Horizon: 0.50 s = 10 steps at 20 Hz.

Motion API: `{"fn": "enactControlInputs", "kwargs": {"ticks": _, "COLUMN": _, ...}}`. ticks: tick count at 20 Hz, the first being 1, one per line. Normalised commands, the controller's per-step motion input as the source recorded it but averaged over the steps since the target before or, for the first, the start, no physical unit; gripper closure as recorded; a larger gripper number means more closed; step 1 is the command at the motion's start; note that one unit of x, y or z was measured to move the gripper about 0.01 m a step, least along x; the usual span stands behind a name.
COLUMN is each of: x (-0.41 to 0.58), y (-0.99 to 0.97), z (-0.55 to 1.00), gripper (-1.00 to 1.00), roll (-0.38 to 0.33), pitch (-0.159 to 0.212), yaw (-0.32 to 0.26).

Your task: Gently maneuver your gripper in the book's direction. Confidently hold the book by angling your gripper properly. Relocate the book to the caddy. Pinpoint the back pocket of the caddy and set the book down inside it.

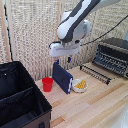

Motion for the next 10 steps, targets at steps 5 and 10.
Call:
{"fn": "enactControlInputs", "kwargs": {"ticks": 5, "x": 0.293, "y": -0.04, "z": -0.27, "gripper": -1.00, "roll": -0.027, "pitch": 0.025, "yaw": 0.205}}
{"fn": "enactControlInputs", "kwargs": {"ticks": 10, "x": 0.258, "y": -0.12, "z": -0.19, "gripper": 1.00, "roll": -0.003, "pitch": 0.000, "yaw": 0.135}}
